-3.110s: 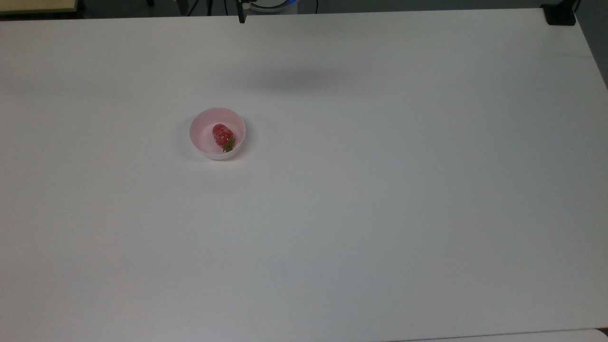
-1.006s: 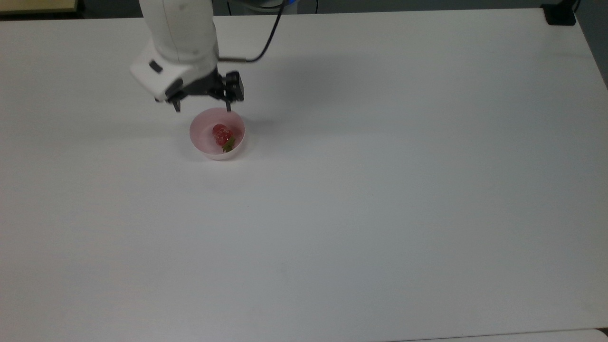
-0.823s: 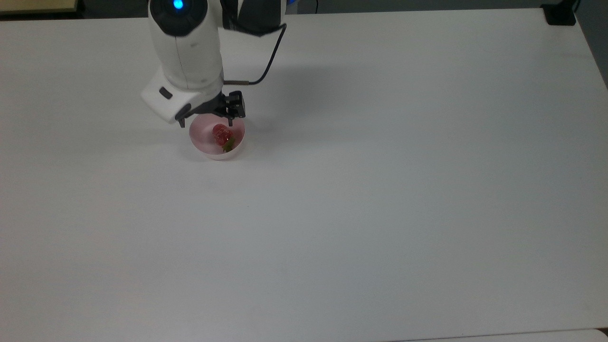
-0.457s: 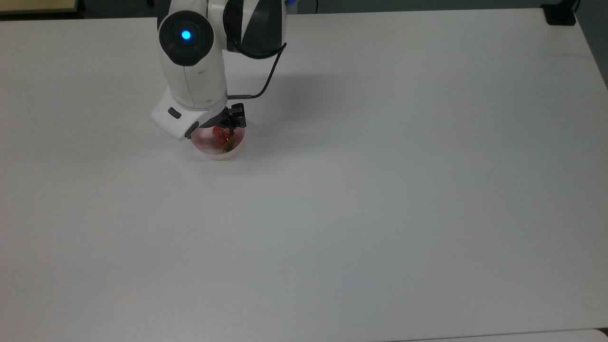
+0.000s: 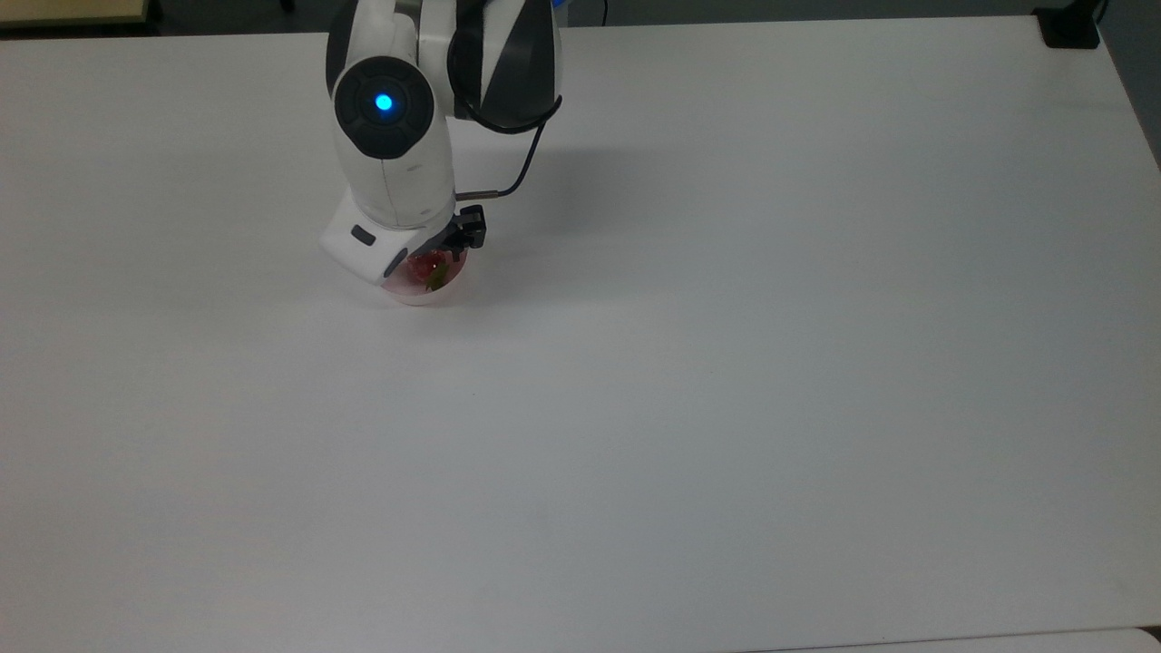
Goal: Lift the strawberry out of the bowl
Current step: 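Lower the gripper into the bowl and close it on the red strawberry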
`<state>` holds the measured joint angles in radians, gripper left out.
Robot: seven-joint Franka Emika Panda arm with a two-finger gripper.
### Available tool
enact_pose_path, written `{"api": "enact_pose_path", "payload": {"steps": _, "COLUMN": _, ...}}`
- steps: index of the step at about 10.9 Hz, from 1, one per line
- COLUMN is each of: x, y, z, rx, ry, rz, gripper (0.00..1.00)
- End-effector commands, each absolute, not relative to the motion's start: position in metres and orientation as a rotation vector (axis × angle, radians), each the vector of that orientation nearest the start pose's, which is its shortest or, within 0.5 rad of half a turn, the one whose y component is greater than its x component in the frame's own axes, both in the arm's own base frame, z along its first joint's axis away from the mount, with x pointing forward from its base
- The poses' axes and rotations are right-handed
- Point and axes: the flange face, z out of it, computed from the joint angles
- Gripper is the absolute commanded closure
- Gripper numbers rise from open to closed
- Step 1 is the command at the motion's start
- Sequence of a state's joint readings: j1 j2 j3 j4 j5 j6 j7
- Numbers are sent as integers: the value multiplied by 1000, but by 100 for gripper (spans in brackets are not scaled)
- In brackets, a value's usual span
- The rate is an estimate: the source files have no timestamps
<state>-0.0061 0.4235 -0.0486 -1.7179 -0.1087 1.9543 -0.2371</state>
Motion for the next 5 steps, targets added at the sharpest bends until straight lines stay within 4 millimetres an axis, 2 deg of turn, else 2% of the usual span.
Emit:
{"api": "enact_pose_path", "payload": {"steps": 1, "x": 637, "y": -24, "z": 312, "rx": -3176, "ry": -461, "rz": 337, "gripper": 24}}
{"api": "enact_pose_path", "payload": {"steps": 2, "x": 637, "y": -23, "z": 302, "rx": -3174, "ry": -458, "rz": 348, "gripper": 24}}
{"api": "enact_pose_path", "payload": {"steps": 3, "x": 640, "y": -21, "z": 301, "rx": -3179, "ry": -458, "rz": 314, "gripper": 24}}
{"api": "enact_pose_path", "payload": {"steps": 5, "x": 640, "y": -22, "z": 299, "rx": -3179, "ry": -454, "rz": 313, "gripper": 36}}
